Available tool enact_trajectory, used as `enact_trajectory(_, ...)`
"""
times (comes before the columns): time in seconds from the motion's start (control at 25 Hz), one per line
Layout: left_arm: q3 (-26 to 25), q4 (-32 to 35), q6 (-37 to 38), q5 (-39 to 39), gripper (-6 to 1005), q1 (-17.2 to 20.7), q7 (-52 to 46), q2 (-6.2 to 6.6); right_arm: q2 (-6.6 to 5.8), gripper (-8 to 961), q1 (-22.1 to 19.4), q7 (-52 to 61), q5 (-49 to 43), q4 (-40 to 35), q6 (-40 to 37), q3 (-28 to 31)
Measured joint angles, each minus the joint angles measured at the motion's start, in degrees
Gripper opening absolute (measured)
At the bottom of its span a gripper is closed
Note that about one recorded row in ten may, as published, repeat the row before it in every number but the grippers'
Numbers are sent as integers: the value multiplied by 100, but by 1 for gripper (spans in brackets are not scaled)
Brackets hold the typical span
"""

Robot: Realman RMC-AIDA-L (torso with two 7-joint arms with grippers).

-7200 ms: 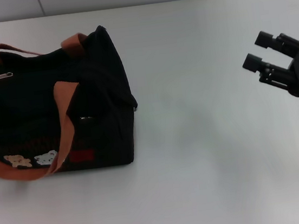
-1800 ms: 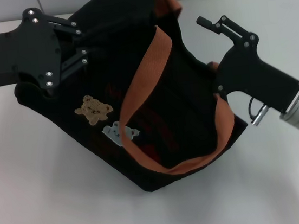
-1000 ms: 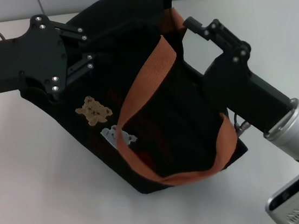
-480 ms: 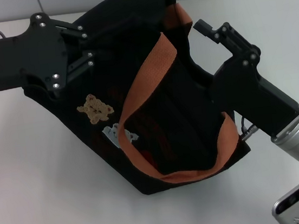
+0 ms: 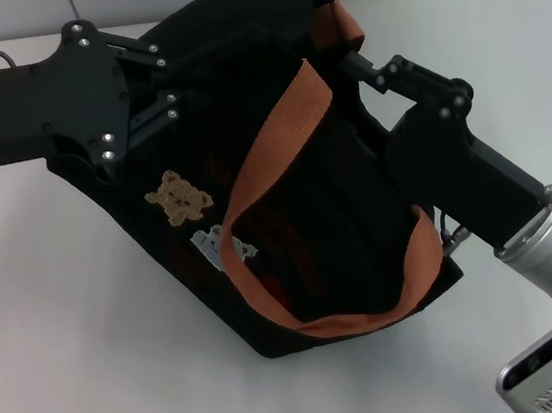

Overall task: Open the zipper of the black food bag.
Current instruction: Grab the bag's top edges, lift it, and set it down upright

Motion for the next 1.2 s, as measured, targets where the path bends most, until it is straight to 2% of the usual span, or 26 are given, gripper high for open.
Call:
enact_trajectory(0.2,0,-1,14,0,104,13,2,0,0,455,30,-1,20,-7,205,0)
enact_trajectory(0.8,-1,-6,26,0,104,1,25,0,0,438,44,-10,-12,-14,228,-1)
enact_trajectory(1.04,-1,-9,20,0,104,0,27,0,0,361,52,-14,-79,-20,224,-2)
enact_trajectory(1.2,-1,-9,25,1,104,0,27,0,0,219,57,-15,-82,-30,221,-1)
